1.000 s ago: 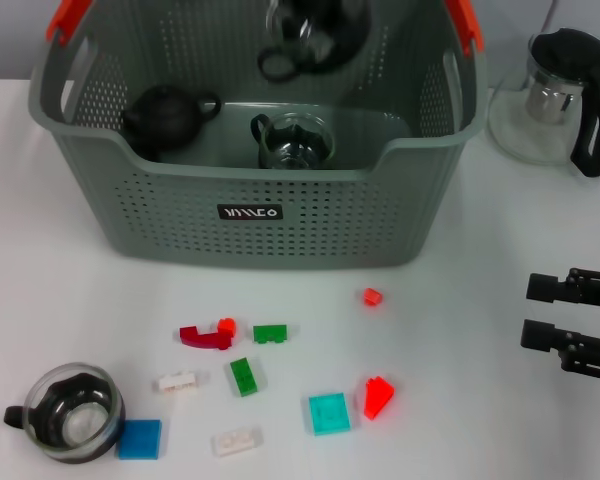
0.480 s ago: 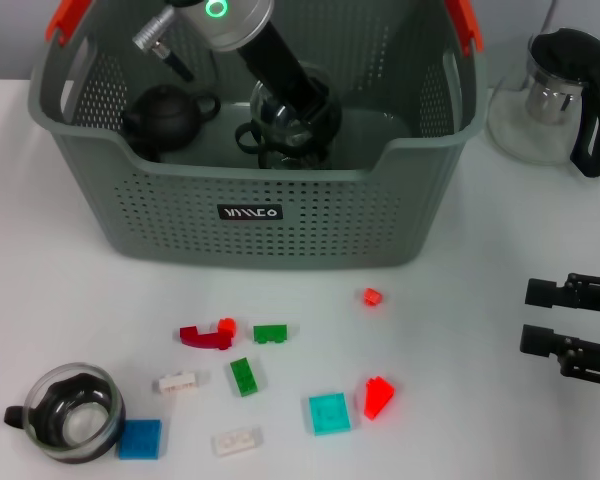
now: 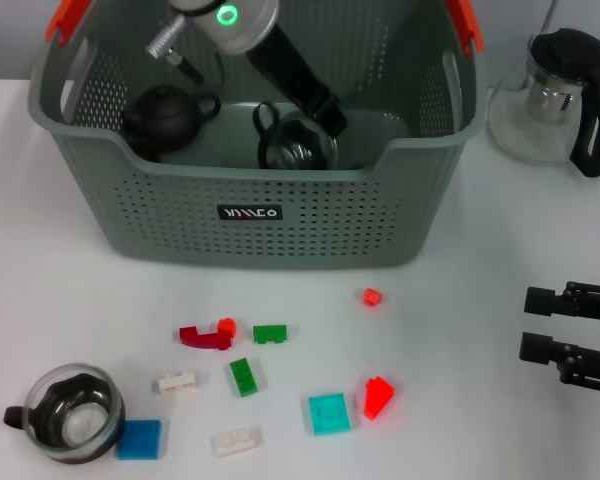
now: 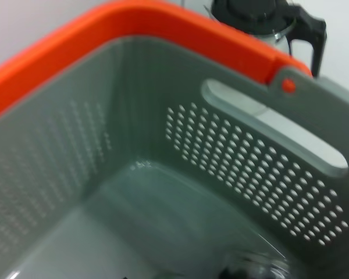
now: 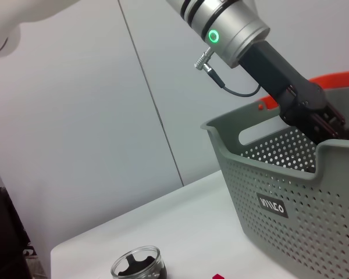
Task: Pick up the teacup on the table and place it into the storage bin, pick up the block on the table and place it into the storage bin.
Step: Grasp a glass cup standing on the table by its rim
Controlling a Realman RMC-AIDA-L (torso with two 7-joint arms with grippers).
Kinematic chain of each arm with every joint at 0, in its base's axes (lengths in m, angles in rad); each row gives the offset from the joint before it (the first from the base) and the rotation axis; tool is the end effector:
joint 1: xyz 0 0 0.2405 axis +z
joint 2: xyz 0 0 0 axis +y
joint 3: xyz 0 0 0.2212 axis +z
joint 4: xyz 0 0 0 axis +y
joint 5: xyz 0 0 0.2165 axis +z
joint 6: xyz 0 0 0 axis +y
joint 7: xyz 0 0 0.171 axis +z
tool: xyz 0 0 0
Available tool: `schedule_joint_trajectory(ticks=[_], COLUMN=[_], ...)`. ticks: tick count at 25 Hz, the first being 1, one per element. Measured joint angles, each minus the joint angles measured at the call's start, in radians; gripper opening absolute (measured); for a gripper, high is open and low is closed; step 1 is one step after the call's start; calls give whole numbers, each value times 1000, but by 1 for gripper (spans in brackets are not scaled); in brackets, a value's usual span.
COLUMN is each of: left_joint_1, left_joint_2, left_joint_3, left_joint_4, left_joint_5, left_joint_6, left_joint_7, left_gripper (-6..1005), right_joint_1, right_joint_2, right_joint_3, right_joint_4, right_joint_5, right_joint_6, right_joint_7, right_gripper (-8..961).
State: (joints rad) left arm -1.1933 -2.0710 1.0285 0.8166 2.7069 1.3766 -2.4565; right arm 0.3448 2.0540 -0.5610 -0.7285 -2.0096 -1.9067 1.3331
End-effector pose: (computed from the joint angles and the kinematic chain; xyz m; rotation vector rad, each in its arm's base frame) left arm -0.0633 0.4391 -0.0187 -2.6295 -0.7395 0.3288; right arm 0.2567 0.2550 0.0337 -2.7566 0.6488 0.9063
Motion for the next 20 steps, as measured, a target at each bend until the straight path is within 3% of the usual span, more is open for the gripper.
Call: schedule_joint_trajectory(ticks=[5, 7, 10, 13, 15, 18, 20], left_joint_1=[83, 146, 261, 367, 429, 496, 550], left_joint_2=[-13, -26, -29, 0, 36, 95, 118], left_joint_3=[-60, -125, -252, -354, -391, -395, -374], left_joint_4=[165, 261, 318, 225, 99, -98, -158], left_joint_5=[-107, -231, -541, -870, -1060, -1196, -1202], left_joint_6=[56, 105, 221, 356, 460, 601, 652], left_joint_7=[42, 109, 243, 373, 461, 583, 657], left_gripper=[371, 412, 437, 443, 443, 443, 444], right_joint_1=[1, 2, 2, 2, 2, 5, 9], right_joint_2=[0, 0, 0, 0, -1, -3, -4], right_joint_3=[4, 4, 4, 5, 5, 4, 4], right_joint_4=[0, 0, 0, 0, 0, 0, 0], right_joint_5=[0, 0, 0, 0, 1, 3, 2], right_joint_6=[0, -1, -1, -2, -2, -3, -3], right_joint_7=[0, 0, 0, 0, 0, 0, 0], right_gripper=[604, 604, 603, 603, 603, 602, 602])
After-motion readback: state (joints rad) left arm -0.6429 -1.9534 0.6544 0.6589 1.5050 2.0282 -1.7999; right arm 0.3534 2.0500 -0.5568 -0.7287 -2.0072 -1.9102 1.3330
